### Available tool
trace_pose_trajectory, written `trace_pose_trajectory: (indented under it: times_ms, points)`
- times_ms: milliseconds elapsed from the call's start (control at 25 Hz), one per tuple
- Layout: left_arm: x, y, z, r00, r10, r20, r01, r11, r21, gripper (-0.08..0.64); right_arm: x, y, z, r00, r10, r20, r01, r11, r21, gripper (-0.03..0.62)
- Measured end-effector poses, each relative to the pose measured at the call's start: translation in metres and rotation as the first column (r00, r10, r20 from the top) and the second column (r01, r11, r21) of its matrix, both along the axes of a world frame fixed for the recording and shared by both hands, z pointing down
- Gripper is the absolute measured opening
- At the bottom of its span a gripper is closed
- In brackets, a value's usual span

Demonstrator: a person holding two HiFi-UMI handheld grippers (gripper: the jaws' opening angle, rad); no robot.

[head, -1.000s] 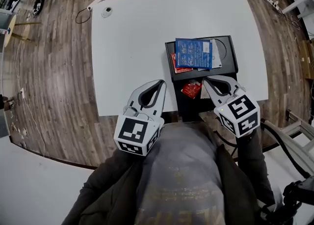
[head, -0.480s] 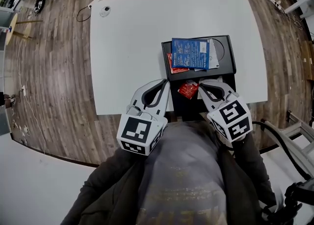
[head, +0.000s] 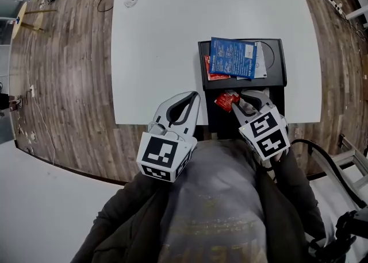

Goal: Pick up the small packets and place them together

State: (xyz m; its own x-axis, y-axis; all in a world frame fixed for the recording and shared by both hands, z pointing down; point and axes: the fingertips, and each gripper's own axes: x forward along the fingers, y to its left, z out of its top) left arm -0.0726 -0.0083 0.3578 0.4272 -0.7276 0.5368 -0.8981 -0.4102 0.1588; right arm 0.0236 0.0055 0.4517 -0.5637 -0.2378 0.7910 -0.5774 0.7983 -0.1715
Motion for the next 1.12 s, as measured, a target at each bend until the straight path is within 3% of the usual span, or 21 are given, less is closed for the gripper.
trace_pose_trajectory:
  times_ms: [440,880,1120]
  points:
    - [-0.009,-0.001,0.007,1.0,-0.009,-0.003,0.009,1.0,-0.021,0.002,0.001,-0.009,0.029,0.992,0.004,-0.126,0.0,0.999,0.036,0.101]
    - [-0.018,-0.002,0.016,0.999,-0.034,-0.003,0.034,0.998,-0.045,0.002,0.005,-0.015,0.035,0.988,0.055,-0.146,-0.05,0.998,0.033,0.1]
    - [-0.022,-0.005,0.017,0.999,-0.038,-0.008,0.038,0.998,-0.048,0.002,-0.012,-0.005,0.036,0.993,-0.018,-0.115,0.016,1.0,-0.018,0.086]
